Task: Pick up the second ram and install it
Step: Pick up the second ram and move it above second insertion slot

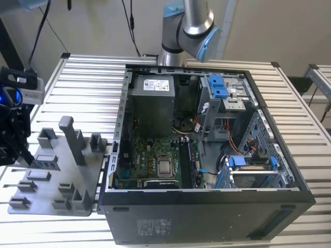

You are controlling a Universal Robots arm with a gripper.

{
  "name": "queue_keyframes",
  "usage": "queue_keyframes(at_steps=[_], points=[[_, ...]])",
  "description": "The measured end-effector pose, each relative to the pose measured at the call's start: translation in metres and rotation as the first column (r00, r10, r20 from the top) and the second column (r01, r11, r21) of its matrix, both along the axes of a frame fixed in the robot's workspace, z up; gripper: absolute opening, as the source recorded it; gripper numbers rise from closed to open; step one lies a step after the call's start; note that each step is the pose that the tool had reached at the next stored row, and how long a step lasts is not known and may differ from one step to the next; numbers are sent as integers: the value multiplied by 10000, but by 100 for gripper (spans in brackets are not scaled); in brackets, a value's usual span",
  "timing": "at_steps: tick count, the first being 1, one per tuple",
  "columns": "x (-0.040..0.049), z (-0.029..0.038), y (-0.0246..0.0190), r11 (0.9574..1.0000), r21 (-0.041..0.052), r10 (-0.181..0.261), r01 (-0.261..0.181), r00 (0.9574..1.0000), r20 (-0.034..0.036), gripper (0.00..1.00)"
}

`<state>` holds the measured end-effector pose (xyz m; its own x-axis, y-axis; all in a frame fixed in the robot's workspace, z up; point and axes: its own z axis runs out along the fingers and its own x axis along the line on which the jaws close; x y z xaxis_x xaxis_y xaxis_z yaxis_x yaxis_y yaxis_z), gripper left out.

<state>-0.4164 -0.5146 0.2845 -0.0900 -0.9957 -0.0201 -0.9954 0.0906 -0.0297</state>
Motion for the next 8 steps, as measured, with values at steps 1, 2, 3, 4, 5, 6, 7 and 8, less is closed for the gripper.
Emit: queue_keyframes(at_steps=[1,2,3,4,5,6,7,8], points=[[0,4,0,10000,0,0,0,10000,0,14],[0,7,0,10000,0,-1,1,10000,0,14],[0,12,0,10000,0,0,0,10000,0,14],[0,17,0,10000,-1,-1,1,10000,-1,14],[0,24,0,10000,-1,-1,1,10000,-1,14],[0,32,0,10000,-1,-1,1,10000,-1,14],[0,40,0,10000,0,-1,1,10000,0,14],[0,52,0,10000,0,-1,1,10000,0,14]])
